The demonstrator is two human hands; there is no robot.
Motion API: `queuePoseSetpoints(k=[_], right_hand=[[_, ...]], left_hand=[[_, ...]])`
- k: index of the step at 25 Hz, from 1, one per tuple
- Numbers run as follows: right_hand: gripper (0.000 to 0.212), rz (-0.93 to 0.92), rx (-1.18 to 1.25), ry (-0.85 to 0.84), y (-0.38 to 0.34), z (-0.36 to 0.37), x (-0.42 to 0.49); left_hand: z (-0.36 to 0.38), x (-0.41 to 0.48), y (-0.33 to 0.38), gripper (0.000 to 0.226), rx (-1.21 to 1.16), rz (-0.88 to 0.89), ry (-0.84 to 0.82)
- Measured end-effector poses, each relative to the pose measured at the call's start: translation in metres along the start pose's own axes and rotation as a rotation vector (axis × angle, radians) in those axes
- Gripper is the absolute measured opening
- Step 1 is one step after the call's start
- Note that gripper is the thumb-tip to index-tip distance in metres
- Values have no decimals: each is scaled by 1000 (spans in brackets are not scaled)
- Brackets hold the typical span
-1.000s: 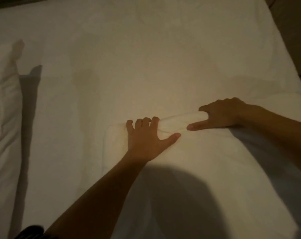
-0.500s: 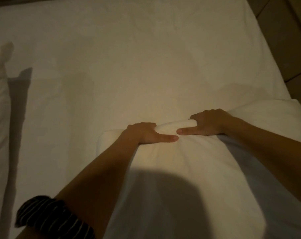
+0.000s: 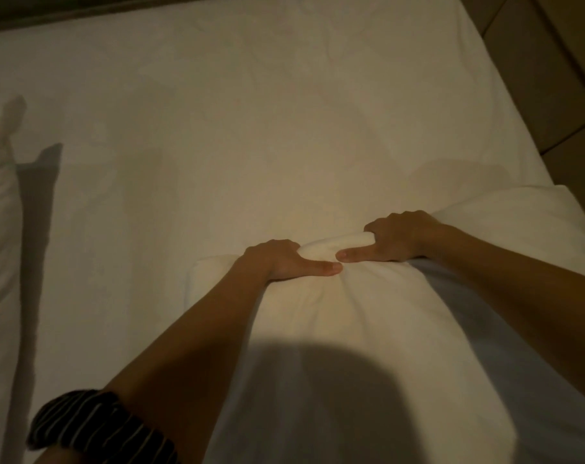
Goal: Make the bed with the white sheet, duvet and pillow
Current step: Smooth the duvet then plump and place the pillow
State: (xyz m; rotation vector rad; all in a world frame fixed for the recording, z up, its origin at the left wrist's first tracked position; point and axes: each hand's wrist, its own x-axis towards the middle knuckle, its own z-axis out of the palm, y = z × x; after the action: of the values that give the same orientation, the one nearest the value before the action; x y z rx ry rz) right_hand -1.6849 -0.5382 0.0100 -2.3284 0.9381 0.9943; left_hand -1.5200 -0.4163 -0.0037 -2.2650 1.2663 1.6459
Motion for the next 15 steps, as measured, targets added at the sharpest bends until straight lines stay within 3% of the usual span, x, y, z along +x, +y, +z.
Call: queuePoseSetpoints(k=[3,7,12,15], right_hand=[[102,3,-3,50,0,2,-4],[74,-42,-52,269,0,8,-16],[66,-79,-19,374,1,3,-41],[63,-70,23,447,16,-10,-78]], left_hand=[[5,-7,2,92,118,-27,125],[18,-17,3,83,407,-22,371],[14,-45,22,67,443,-27,437],[6,-68,53,71,517,7,504]])
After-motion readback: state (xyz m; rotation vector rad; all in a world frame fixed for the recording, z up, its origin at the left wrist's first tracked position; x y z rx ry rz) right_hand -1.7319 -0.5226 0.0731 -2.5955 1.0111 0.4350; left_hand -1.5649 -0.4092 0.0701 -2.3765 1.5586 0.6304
